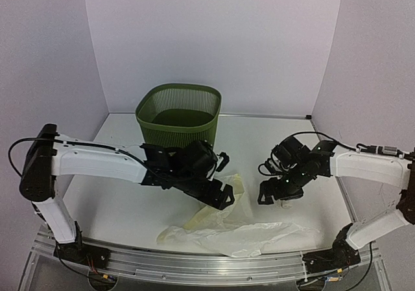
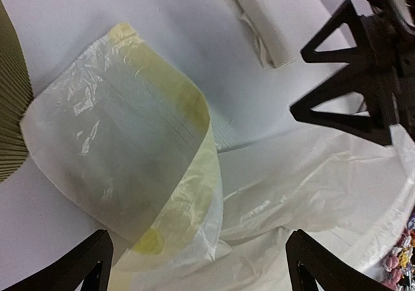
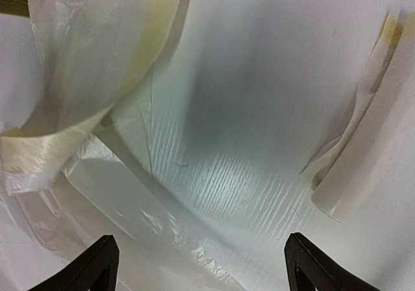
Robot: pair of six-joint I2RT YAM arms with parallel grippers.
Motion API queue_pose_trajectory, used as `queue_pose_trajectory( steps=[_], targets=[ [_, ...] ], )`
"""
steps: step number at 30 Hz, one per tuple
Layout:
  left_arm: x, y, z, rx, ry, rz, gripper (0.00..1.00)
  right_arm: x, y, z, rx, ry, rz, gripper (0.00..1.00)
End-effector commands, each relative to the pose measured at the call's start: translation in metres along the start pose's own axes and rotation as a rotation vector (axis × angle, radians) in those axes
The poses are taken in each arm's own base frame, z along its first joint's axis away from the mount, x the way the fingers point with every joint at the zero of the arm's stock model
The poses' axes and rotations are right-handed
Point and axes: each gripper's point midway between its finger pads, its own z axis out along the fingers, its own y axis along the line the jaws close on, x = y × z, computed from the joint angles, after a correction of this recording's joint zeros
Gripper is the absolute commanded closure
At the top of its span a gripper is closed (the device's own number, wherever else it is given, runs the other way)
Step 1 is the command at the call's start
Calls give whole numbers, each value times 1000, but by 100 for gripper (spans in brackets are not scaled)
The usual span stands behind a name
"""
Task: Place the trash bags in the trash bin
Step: Unfold the trash bag at the center of the board.
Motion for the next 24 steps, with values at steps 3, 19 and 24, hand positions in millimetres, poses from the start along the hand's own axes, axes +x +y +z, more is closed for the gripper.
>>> queue_pose_trajectory(
  steps=[3, 19, 24],
  targets=[
    [-2, 7, 42, -82, 41, -21, 14, 37, 38, 12, -276, 3, -60, 15],
    [-11, -6, 51, -11, -4, 18, 100, 51, 38, 20, -194, -82, -194, 15],
    [-37, -28, 2, 98, -144, 107, 100, 35, 22, 12, -110, -186, -158, 15]
  ],
)
